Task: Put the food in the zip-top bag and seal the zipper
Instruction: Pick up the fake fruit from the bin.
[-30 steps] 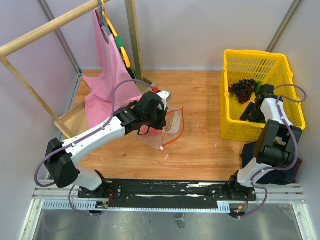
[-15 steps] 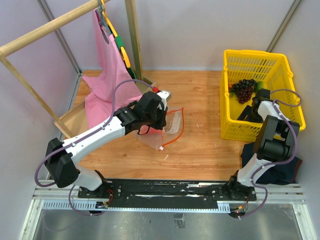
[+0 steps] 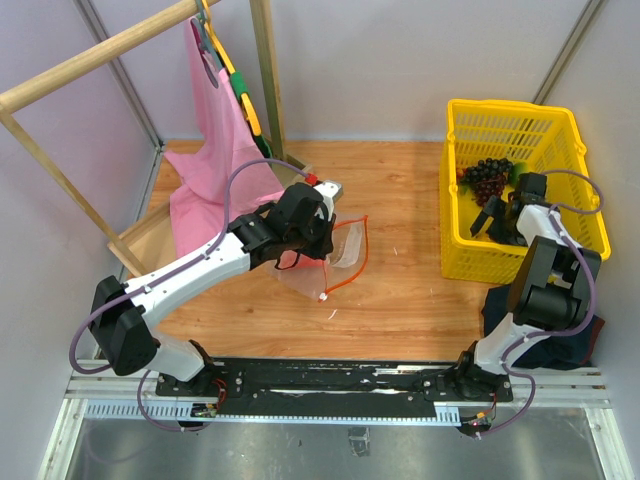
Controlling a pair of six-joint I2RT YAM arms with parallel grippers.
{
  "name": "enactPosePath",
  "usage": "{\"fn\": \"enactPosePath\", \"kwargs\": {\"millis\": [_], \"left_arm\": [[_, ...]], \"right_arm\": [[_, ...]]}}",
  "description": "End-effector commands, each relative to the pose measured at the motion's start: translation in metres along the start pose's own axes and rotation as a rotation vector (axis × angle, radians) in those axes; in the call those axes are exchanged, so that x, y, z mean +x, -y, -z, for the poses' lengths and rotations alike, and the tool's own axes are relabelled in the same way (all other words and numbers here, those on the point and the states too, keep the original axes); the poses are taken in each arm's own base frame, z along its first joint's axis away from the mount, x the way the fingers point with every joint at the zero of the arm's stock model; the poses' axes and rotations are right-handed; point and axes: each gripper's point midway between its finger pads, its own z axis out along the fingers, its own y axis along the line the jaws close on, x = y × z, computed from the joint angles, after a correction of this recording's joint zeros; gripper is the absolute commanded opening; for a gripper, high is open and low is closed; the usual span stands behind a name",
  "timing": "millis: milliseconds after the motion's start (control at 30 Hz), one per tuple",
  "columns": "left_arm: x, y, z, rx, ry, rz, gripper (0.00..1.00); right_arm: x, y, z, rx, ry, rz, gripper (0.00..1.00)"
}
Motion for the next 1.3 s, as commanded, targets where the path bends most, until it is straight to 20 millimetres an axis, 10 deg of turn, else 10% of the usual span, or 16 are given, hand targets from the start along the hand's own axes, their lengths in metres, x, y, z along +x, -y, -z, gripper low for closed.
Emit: {"fn": "enactPosePath", "kwargs": {"millis": [0,867,1267], "left_arm": [[-0.007,0.004,0.001,0.025,0.028,-0.005,0.0],[-0.007,0.005,0.002,0.035,0.032,-0.003,0.0],[-0.007,0.006,0.003,0.039,0.033,0.0,0.0]], "right_arm": [[-0.01,0.016,0.016,0.075,0.06,-0.033,0.98],[-0.015,0.049,-0.014,0.323,0.147,-0.417,1.0],[-0.003,0.047,-0.025,0.298,0.122,-0.387,0.6]]}}
